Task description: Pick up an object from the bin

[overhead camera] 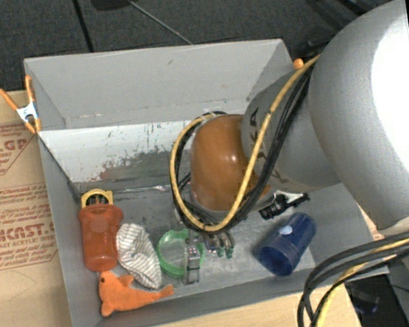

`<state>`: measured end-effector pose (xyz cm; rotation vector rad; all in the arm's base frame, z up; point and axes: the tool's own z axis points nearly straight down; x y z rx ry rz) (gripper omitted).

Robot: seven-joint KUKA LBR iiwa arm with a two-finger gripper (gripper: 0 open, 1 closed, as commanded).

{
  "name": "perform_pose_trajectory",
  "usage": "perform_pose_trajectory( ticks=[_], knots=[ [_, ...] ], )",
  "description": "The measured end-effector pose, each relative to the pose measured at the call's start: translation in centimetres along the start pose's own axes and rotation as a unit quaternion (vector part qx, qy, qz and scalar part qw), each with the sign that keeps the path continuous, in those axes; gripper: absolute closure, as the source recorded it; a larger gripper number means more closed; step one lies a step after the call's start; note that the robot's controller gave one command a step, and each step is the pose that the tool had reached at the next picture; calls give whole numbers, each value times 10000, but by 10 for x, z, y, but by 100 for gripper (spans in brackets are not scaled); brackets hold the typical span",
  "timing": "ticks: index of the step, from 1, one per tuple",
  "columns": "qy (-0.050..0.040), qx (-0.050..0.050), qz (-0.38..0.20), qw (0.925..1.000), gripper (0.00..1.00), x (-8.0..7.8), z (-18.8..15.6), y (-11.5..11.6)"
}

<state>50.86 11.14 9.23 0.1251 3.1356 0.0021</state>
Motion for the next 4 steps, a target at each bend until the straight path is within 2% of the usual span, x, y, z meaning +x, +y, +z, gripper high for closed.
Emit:
perform_pose_trajectory(
  ticks=[1,2,3,4],
  knots=[
    [-14,-1,-107,9999,0,-2,-7,-2],
    [-55,-3,-493,9988,0,19,20,38],
    [-50,-41,1261,9920,100,23,18,39],
    [-50,-40,1260,9920,100,23,18,39]
  ],
)
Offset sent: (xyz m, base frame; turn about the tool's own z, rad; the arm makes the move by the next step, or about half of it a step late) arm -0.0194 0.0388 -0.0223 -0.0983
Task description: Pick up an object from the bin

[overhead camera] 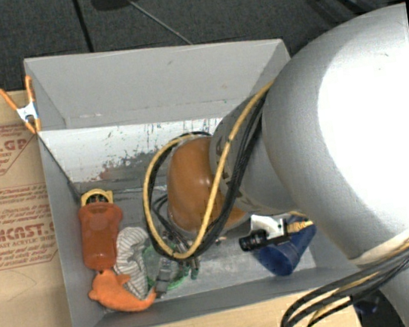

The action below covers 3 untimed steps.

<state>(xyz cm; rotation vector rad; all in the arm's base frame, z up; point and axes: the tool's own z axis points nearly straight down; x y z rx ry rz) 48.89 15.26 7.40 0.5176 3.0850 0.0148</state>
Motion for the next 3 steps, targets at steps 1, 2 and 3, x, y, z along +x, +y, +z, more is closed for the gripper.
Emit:
perform_pose_trajectory(
  ticks=[1,2,3],
  knots=[
    [13,11,-1,10000,100,0,-3,0],
    [38,27,-2,10000,100,1,-17,0],
    [68,55,-2,10000,100,2,-28,-1]
  ],
)
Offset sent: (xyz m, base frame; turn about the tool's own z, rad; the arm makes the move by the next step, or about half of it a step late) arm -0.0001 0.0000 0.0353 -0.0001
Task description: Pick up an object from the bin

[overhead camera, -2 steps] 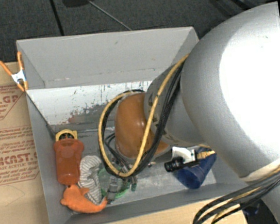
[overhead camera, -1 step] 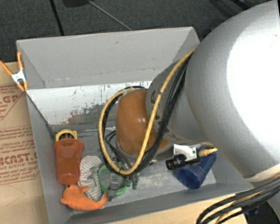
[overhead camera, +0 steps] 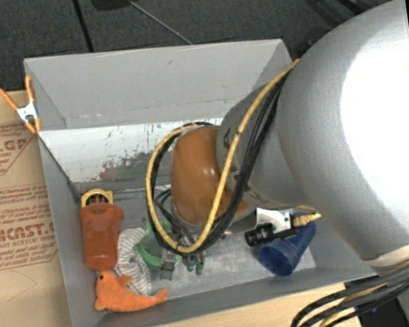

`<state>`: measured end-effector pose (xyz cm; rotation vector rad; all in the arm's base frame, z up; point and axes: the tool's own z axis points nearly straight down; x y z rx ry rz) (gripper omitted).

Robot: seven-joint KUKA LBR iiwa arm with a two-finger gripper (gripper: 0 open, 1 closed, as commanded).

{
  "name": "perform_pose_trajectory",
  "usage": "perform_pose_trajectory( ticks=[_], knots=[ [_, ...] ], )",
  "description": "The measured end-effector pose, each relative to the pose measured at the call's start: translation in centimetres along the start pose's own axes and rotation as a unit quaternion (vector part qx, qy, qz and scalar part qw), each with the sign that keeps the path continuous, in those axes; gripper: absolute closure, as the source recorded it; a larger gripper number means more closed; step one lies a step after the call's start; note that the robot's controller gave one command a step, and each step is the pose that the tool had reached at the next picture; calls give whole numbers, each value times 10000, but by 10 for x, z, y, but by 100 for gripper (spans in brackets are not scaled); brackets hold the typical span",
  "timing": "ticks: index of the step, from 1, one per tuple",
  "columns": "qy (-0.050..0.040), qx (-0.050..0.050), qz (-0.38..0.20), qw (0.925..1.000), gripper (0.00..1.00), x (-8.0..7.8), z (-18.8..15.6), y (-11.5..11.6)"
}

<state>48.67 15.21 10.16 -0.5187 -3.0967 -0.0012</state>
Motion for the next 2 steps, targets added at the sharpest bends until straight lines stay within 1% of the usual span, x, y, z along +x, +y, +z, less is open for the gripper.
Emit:
perform_pose_trajectory(
  ticks=[1,2],
  knots=[
    [-1,3,-1,10000,100,0,-17,0],
    [-10,-3,-2,10000,100,0,-27,0]
  ],
)
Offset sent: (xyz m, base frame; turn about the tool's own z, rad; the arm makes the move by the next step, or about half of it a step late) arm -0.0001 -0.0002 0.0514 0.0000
